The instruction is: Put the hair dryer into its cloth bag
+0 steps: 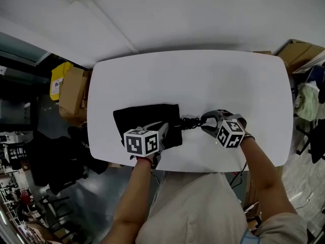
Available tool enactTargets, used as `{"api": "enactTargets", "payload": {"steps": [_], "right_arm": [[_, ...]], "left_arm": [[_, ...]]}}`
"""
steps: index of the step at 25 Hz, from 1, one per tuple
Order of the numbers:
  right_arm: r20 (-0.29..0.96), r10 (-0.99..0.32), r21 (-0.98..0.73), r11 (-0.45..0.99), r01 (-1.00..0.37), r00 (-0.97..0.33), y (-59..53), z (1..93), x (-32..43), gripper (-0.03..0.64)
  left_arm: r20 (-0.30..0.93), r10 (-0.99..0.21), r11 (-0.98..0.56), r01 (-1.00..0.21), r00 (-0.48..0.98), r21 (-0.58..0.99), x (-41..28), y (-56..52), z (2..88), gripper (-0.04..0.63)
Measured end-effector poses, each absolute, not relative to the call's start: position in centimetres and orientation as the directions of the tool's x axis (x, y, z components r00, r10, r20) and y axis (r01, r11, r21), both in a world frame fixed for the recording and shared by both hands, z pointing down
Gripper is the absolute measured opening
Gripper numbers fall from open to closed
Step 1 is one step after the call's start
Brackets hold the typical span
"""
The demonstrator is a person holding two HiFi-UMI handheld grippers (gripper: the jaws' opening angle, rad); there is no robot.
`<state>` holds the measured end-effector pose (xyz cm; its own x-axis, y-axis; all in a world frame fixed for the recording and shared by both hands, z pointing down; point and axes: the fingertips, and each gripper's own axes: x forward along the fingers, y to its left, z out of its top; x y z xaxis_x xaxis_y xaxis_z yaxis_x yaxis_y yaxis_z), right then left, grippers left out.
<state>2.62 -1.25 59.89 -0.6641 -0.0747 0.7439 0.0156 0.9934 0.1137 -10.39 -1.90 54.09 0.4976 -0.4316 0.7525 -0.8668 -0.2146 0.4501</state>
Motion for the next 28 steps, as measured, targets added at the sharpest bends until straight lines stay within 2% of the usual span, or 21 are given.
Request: {"api": "enactTargets", "payload": {"steps": [8,28], "right_arm": [[0.795,-0.016,0.141,0.977,0.158,-0.606,-0.8,60.3,2.4,0.106],[0.749,0.047,0.159,0.956,0.247,-0.661,-0.8,57.4,-4.7,0.103]], "left_arm": [[0.756,-0.431,-0.206,-0.869,0.493,0.45,-10.2,-1.7,54.3,0.028],[0.734,-0.448,-0.209,-0.859,0.509,0.468,-10.0,-2.1,53.5,0.028]]}}
